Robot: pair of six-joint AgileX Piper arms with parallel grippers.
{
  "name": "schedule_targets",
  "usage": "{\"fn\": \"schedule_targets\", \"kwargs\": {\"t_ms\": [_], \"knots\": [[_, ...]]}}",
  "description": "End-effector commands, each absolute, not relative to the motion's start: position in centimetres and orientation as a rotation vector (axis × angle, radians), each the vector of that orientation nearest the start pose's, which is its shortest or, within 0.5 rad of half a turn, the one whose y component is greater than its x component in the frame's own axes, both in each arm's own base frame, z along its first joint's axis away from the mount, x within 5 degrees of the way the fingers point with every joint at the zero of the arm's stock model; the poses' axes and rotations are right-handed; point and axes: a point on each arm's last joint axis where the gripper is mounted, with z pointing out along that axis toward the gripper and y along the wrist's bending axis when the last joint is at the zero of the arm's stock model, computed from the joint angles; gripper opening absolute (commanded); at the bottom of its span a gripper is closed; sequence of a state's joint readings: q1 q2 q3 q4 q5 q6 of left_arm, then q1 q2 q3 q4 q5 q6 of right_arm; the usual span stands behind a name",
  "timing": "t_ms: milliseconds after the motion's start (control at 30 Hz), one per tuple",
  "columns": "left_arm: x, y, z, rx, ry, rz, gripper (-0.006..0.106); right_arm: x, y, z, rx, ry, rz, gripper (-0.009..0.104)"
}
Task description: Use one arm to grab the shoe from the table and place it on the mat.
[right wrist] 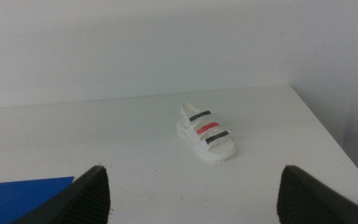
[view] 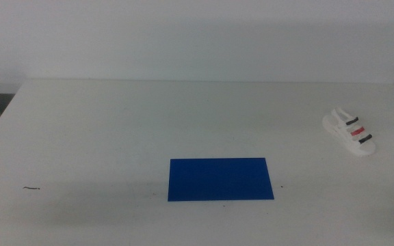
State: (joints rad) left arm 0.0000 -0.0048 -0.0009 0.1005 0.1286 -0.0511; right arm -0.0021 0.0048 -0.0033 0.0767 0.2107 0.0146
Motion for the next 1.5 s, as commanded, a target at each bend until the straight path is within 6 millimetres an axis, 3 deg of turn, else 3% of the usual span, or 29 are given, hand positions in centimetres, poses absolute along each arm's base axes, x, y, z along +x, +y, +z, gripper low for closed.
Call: {"fn": "schedule_targets", "kwargs": {"t_ms": [0,333,667,800,933,1033,1167,1333,1467], "knots": [[5.6,0.1,20.3,0.025,1.599,0.041,0.094,5.6,0.1,19.4,0.054,1.692,0.069,0.093],[5.6,0.1,20.3,0.025,1.599,0.041,0.094,5.6,0.1,20.4,0.065,1.584,0.077,0.093],[5.6,0.1,20.3,0.025,1.599,0.041,0.094,5.6,0.1,20.0,0.063,1.627,0.076,0.093],[5.6,0.1,20.3,0.025,1.599,0.041,0.094,6.7,0.2,22.7,0.086,1.76,0.107,0.093],[5.6,0.1,20.3,0.025,1.599,0.041,0.094,9.8,0.5,27.4,0.054,1.97,0.108,0.093],[5.6,0.1,20.3,0.025,1.599,0.041,0.094,12.8,0.5,29.8,-0.217,2.231,-0.034,0.093],[5.6,0.1,20.3,0.025,1.599,0.041,0.094,18.4,0.7,31.4,-0.258,2.432,0.012,0.093],[5.6,0.1,20.3,0.025,1.599,0.041,0.094,25.1,0.9,30.9,-0.238,2.495,0.064,0.093],[5.6,0.1,20.3,0.025,1.599,0.041,0.094,29.7,0.9,29.8,-0.413,2.572,0.025,0.093]]}}
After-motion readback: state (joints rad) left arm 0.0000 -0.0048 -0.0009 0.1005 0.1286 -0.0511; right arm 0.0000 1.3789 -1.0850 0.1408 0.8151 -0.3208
